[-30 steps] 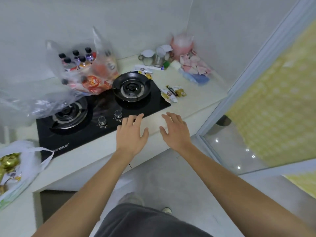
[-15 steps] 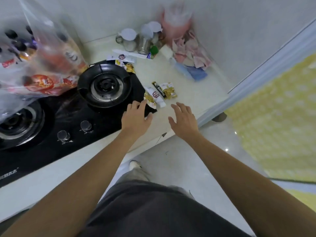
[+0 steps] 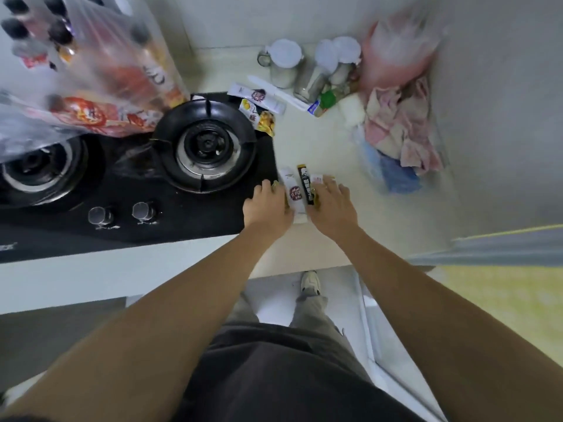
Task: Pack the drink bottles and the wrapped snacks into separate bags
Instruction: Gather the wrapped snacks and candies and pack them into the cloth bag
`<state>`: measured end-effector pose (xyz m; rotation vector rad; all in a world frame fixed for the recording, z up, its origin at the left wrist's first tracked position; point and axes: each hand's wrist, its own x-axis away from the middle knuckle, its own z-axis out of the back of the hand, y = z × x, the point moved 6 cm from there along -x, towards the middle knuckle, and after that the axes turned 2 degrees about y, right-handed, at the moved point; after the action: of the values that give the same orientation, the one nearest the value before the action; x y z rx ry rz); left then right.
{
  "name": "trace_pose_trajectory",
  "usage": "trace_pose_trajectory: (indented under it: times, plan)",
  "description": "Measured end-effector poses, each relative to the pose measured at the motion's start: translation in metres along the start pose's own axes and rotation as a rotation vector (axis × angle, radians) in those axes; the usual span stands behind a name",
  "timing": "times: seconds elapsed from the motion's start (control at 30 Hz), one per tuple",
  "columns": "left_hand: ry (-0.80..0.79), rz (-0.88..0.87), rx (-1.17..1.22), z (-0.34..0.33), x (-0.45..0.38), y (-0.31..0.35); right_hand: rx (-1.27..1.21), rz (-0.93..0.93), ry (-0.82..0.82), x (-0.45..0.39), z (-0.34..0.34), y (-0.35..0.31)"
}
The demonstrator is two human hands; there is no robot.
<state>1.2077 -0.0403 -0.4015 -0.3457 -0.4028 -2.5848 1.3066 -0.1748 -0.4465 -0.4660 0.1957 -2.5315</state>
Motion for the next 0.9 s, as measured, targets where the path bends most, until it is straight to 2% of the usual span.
trace_pose_trajectory:
  times: [0.27,0.47,0.63,0.77,0.9]
  plan:
    - [0.057,0.201,-0.026,-0.023,-0.001,0.011,-0.031,0.213,0.131,0.012,0.011,0.027]
    - [0.201,0.291,0.029,-0.018,0.014,0.004,-0.033,0.263,0.06,0.006,0.021,0.036]
    - [0.263,0.372,0.1,-0.008,0.042,-0.006,-0.044,0.313,0.086,0.002,0.027,0.032]
    - [0.34,0.421,0.147,0.003,0.069,-0.026,-0.113,0.379,0.169,0.005,0.039,-0.003]
    - [0.418,0.507,0.189,0.016,0.104,-0.062,-0.167,0.529,0.194,0.022,0.05,-0.079]
